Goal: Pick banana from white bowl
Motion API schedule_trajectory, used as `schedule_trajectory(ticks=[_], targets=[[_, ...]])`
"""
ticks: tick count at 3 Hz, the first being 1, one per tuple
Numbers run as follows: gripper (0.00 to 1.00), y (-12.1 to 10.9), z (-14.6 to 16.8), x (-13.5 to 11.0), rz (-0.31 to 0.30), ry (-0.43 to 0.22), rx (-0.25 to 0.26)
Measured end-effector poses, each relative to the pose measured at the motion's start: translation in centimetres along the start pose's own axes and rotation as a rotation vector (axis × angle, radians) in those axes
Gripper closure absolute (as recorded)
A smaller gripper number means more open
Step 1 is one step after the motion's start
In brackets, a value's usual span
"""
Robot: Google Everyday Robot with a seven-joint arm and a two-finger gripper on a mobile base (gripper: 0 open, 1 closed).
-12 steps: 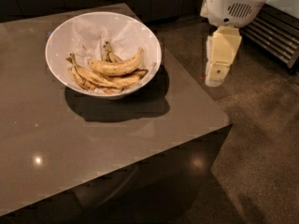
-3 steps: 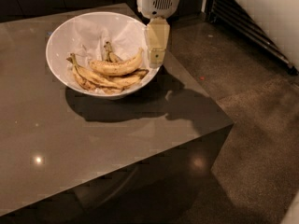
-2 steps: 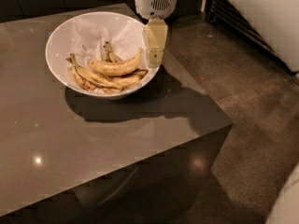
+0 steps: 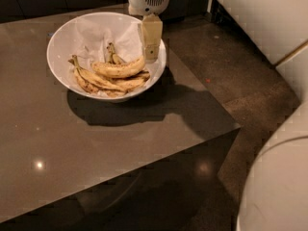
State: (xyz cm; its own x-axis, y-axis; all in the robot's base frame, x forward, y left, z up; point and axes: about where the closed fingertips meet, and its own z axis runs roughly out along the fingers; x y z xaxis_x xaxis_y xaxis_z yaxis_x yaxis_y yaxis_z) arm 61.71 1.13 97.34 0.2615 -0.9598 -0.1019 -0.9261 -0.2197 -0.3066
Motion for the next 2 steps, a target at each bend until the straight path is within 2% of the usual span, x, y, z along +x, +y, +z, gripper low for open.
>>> schedule_trajectory(ticks=[1,2], targets=[[0.1,-0.6,0.5,-0.8,-0.039,-0.007,-0.007],[0.11,-0.5,1.8,-1.5,-0.054,-0.023,-0.041]])
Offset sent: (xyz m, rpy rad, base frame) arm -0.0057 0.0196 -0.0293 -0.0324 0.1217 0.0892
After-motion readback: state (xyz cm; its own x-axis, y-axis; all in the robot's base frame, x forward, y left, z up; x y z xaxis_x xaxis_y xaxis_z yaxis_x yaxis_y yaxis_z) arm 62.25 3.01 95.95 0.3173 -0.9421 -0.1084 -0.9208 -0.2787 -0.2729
